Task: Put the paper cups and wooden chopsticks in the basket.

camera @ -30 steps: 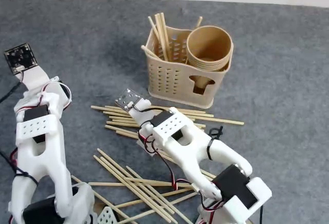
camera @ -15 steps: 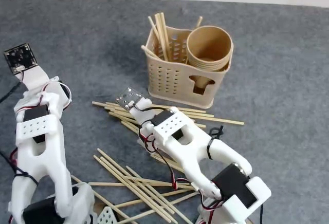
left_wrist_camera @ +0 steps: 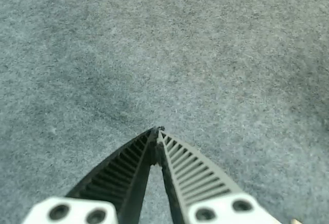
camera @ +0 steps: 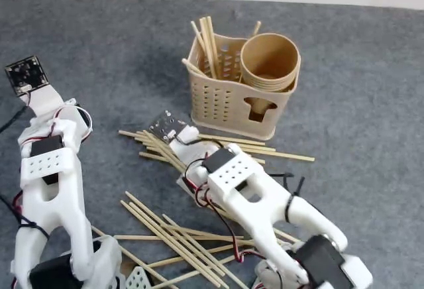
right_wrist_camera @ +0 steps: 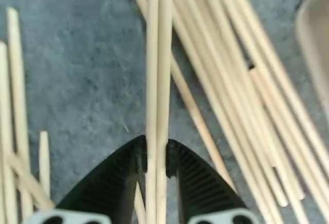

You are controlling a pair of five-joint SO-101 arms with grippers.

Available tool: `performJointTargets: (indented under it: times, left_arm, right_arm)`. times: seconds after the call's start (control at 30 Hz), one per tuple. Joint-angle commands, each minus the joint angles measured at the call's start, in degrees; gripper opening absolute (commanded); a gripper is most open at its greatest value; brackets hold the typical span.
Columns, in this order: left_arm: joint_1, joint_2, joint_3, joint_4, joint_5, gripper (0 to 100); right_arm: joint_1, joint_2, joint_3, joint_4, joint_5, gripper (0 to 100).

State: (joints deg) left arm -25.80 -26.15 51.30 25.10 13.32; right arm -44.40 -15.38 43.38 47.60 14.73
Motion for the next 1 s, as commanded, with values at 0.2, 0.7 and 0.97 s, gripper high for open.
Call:
performJointTargets:
  times: [0.2,0.7,0.97]
  left_arm:
    - [-0.48,-1.54,-0.22,-1.05,0.18,1]
    - [-0.40,-1.54,-0.22,-1.05,0.18,1]
    - [-0.40,-1.54,-0.22,-1.05,0.18,1]
  right_arm:
    - [-0.48,-18.95,1.71,3.30,0.26,0.9]
    - [-0.13,-42.51,-0.31,-1.89,-5.98,0.9]
    - [2.51,-44.35,-0.75,-19.91,-4.13,0.9]
